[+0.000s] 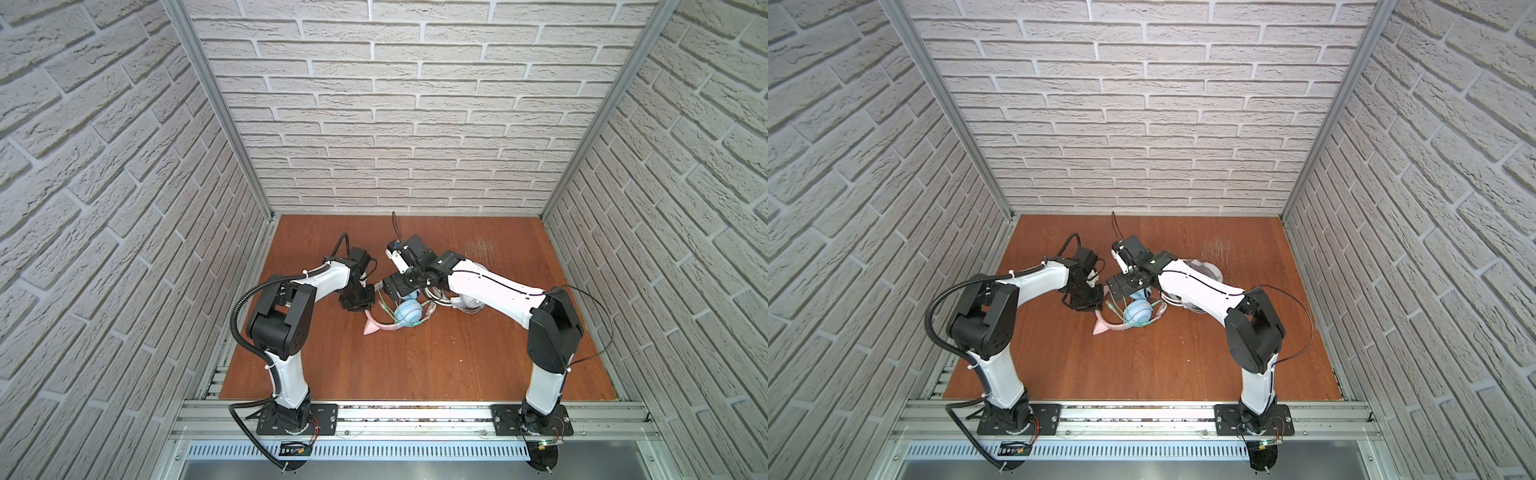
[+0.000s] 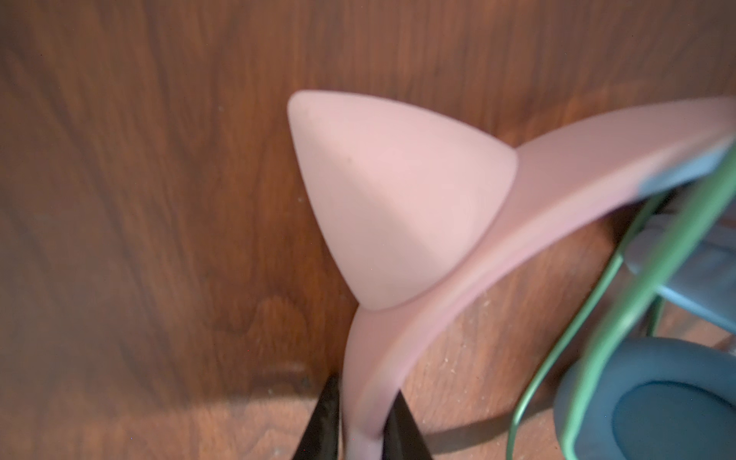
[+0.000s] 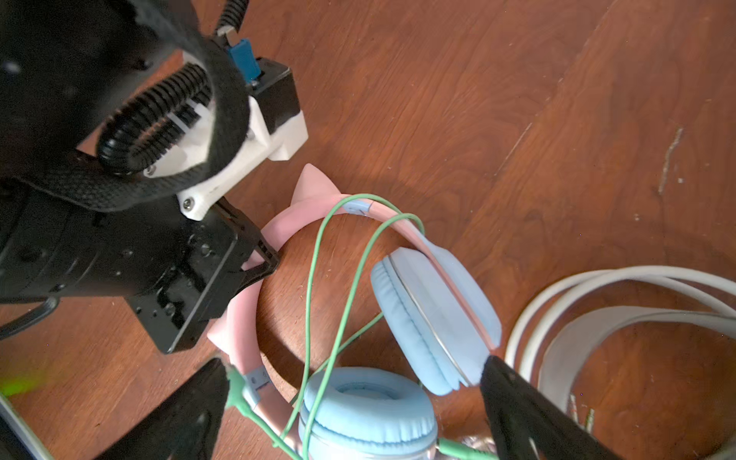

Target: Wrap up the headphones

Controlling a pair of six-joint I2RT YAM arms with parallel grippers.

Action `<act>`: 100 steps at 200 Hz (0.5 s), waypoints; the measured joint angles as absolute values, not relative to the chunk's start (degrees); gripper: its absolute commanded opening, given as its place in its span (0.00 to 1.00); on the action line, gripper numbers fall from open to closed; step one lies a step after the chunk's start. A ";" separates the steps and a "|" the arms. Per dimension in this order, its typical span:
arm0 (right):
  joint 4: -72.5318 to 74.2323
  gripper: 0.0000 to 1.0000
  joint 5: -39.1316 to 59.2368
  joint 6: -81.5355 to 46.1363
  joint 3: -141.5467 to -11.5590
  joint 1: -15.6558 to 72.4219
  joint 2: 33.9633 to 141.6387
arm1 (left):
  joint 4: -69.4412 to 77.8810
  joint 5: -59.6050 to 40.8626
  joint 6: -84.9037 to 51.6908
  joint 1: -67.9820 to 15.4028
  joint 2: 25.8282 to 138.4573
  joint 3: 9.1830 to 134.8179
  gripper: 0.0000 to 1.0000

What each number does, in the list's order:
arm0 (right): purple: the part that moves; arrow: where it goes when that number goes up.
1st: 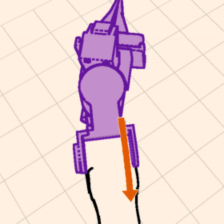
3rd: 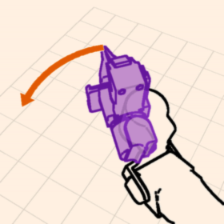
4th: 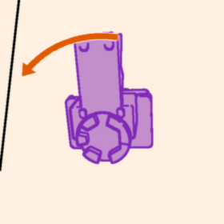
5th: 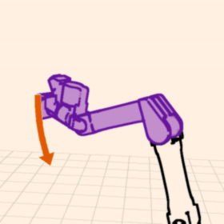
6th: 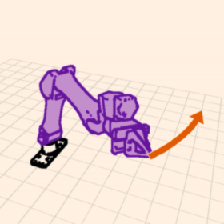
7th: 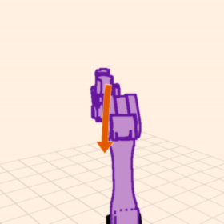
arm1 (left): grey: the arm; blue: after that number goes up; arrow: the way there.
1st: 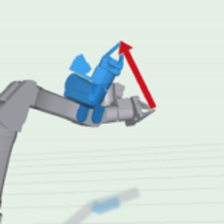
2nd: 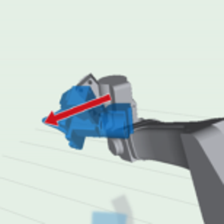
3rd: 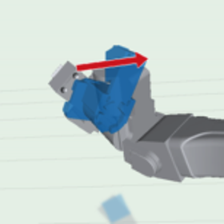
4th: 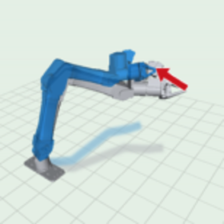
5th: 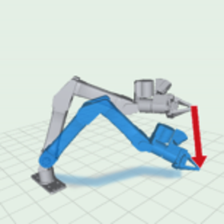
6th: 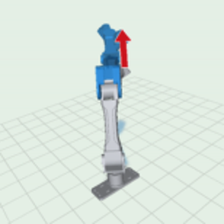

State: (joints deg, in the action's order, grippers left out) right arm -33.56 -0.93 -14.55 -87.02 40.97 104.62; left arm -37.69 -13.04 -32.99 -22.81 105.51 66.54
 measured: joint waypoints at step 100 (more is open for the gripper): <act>-17.32 1.00 1.65 -7.11 -64.38 39.20 86.96 | -38.19 -14.09 -32.51 -22.55 106.00 67.61 0.46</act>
State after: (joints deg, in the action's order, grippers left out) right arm -17.32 1.65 -7.11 -64.38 39.20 86.96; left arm -38.20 -14.09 -32.51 -22.55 106.00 67.61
